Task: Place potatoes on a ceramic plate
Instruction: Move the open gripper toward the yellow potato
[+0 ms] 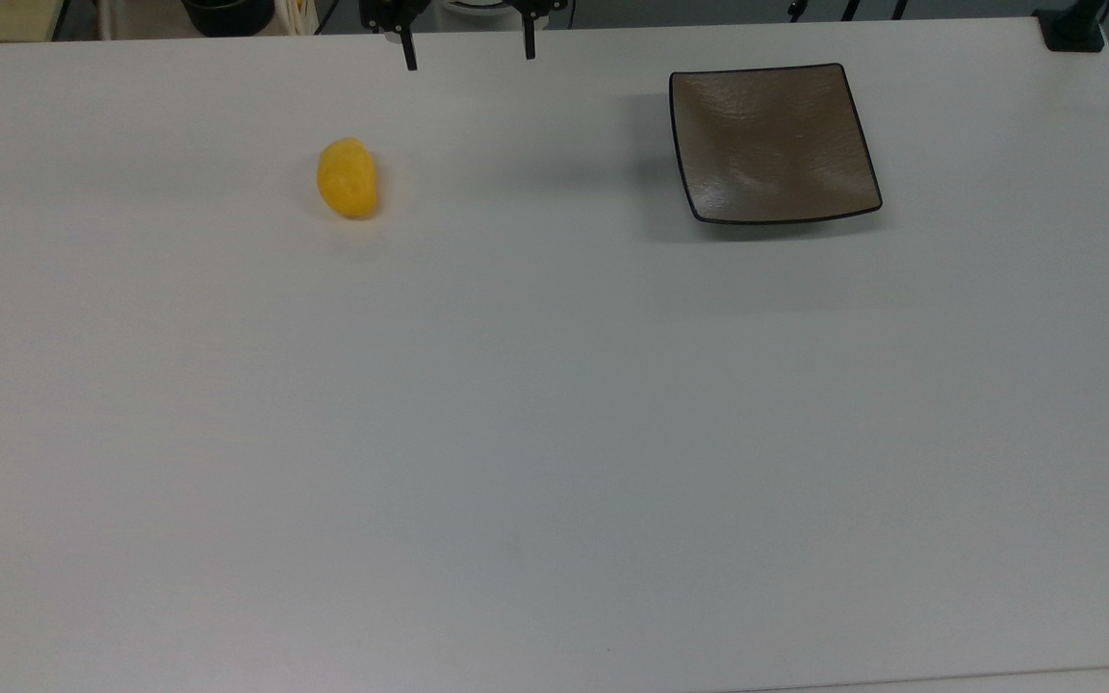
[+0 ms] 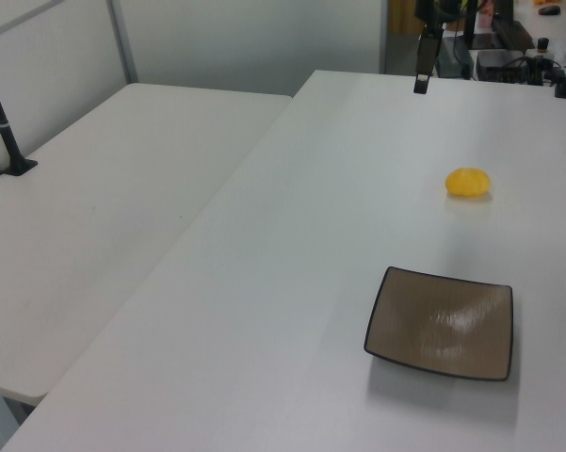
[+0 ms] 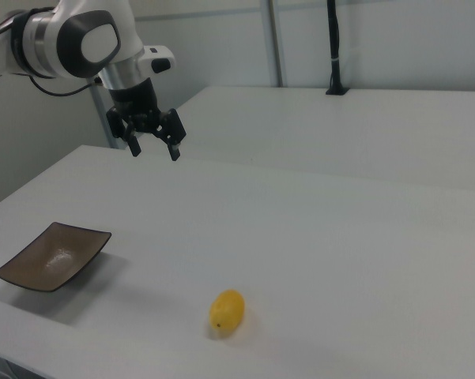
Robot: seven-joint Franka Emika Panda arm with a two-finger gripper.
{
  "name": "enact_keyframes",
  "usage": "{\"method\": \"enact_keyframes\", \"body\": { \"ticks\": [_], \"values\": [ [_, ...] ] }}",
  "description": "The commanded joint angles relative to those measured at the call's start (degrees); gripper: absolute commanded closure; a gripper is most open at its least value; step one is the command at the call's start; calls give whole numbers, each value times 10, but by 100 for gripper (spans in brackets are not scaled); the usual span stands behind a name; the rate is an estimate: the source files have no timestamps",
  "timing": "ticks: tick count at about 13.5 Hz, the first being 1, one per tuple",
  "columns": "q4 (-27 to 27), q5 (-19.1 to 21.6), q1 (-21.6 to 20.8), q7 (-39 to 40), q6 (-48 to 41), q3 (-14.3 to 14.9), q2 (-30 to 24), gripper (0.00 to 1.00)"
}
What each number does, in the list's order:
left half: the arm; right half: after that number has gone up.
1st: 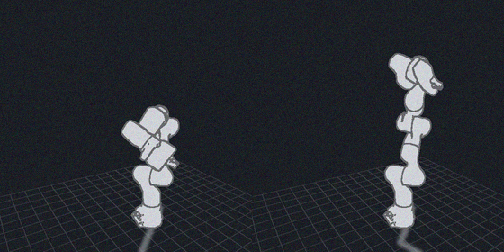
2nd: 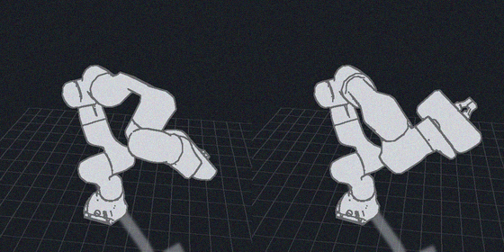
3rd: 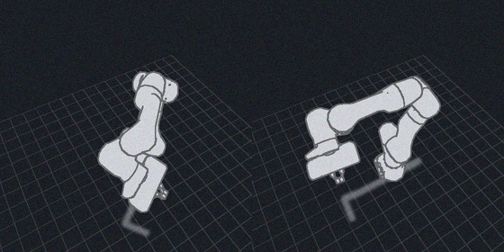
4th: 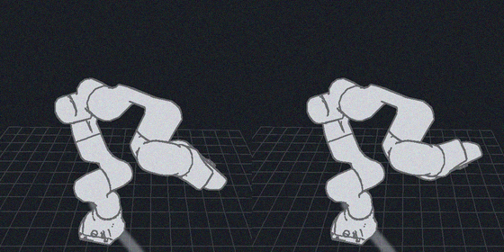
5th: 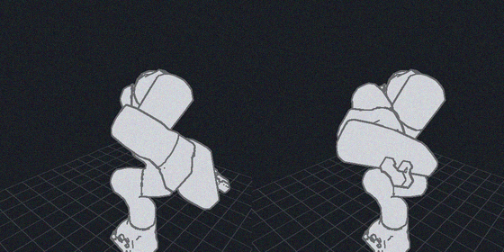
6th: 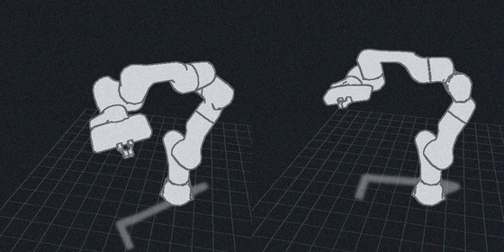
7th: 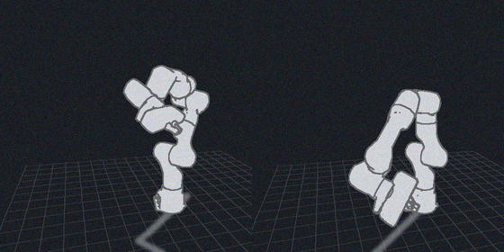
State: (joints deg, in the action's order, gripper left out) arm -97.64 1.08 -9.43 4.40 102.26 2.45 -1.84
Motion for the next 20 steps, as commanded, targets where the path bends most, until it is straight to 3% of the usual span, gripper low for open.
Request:
{"method": "enact_keyframes", "body": {
  "ticks": [1,8,13,20],
  "values": [
    [-3,21,-10,11,9,11,-2,0],
    [-46,22,-11,53,-4,11,-27,0],
    [-71,9,-9,69,-111,12,-77,0],
    [-162,-21,1,61,-140,20,-126,0]
  ]
}}
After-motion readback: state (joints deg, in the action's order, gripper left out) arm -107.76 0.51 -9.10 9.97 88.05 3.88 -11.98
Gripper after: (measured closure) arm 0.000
